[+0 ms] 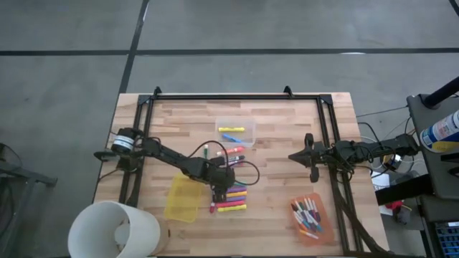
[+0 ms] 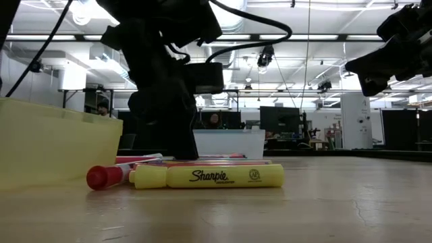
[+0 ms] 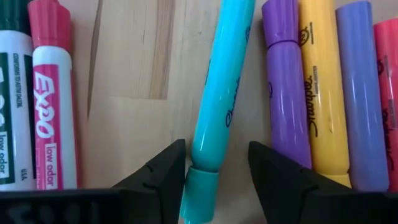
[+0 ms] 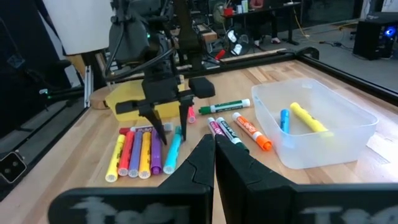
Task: Pick & Place Markers
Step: Put the large light blue highlighter pen into the transparent bin
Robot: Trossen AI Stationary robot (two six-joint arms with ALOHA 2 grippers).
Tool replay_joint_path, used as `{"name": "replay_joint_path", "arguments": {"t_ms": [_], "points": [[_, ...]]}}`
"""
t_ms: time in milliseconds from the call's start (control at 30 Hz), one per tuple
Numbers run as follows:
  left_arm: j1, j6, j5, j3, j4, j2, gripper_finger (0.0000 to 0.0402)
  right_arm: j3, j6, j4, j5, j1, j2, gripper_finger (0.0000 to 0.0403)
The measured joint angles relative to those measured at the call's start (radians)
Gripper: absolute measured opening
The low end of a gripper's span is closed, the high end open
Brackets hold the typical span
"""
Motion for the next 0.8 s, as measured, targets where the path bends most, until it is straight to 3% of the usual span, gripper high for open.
{"name": "replay_joint_path", "arguments": {"t_ms": [233, 500, 667, 800], "points": [[0.004, 0.001, -0.001, 0.004, 0.005, 0.009, 0.0157, 0.000, 0.000, 0.000, 0.000, 0.000, 0.001, 0.0009], [0.035, 0.021, 0.000, 0.034, 0.022, 0.013, 0.0046, 0.000, 0.000, 0.000, 0.000, 0.000, 0.001, 0.0009], [0.060, 0.065, 0.000, 0.077, 0.011, 0.013, 0.0046, 0.000, 0.000, 0.000, 0.000, 0.000, 0.001, 0.0009], [0.080, 0.116, -0.001, 0.152, -0.100, 0.012, 0.0046, 0.000, 0.000, 0.000, 0.000, 0.000, 0.001, 0.0009]]}}
